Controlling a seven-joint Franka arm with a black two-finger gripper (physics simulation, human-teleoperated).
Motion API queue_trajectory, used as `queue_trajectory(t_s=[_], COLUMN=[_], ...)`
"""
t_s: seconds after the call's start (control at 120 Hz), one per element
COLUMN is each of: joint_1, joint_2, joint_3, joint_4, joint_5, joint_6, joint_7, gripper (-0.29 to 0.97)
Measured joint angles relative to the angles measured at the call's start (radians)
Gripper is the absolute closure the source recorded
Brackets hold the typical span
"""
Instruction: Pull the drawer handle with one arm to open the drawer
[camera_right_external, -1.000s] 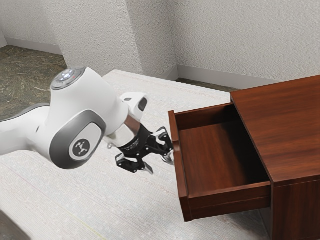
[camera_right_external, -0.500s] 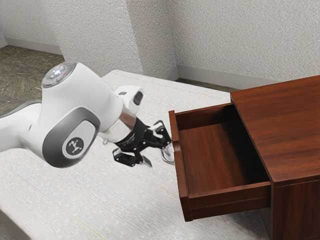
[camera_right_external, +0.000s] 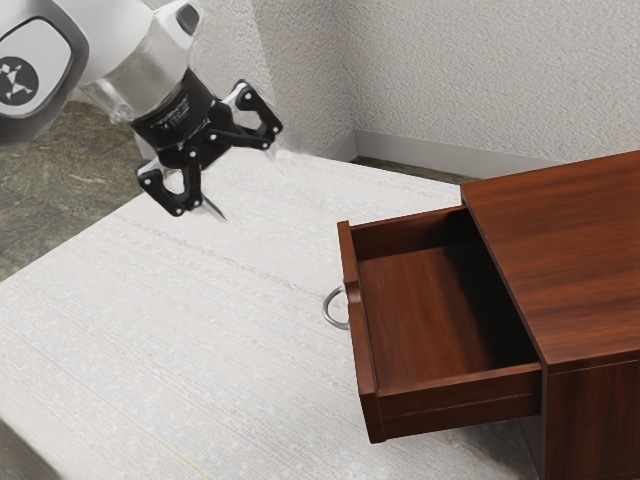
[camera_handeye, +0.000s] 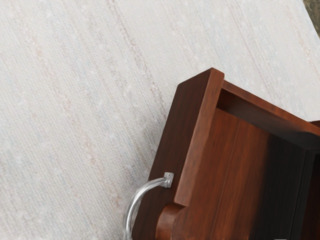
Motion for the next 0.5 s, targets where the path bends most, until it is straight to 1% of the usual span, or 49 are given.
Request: queue_trajectory(t_s=[0.075,0.2,0.342,0.5], joint_1=[-0.030,-0.049,-0.056,-0.067], joint_2=[0.000,0.001,0.000,0.005], joint_3=[0.026,0.037,0.029,0.027], joint_4=[0.026,-0.024,-0.045,-0.085], joint_5=[-0.004,-0.006,0.009,0.018], joint_6=[-0.116,-0.235,-0.300,-0.327], joint_7=[-0.051,-0.126,-0.178,-0.216], gripper=[0.07,0.04,0.02,0.01])
